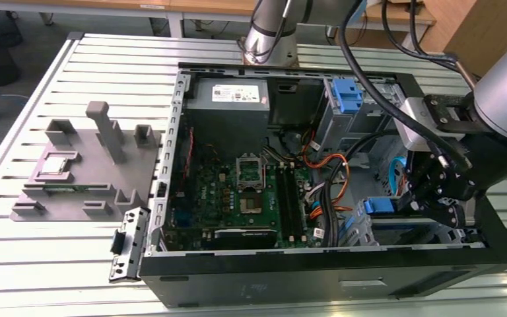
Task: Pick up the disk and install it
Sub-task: 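Insert the disk into the insertion slot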
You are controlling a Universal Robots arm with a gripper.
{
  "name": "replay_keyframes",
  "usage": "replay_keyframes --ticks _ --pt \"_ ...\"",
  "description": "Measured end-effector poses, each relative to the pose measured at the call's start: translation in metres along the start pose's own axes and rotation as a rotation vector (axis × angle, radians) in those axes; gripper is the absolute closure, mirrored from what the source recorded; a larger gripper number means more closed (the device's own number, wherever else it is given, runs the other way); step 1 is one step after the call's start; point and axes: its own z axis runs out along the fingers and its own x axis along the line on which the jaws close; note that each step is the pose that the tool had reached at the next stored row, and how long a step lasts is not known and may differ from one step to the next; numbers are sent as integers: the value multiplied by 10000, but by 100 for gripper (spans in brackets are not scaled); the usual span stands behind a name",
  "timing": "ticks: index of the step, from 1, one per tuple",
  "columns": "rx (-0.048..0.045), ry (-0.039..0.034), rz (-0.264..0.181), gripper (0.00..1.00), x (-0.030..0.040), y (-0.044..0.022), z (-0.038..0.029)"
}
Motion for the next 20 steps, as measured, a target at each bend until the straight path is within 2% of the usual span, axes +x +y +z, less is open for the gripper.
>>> replay_keyframes --ticks 2,4,17,20 --pt "0 -4 0 90 0 0 -7" --pt "0 -1 0 90 -2 1 -45" --pt "0 0 1 90 -22 6 -415" --pt "0 -4 0 90 -22 6 -423"
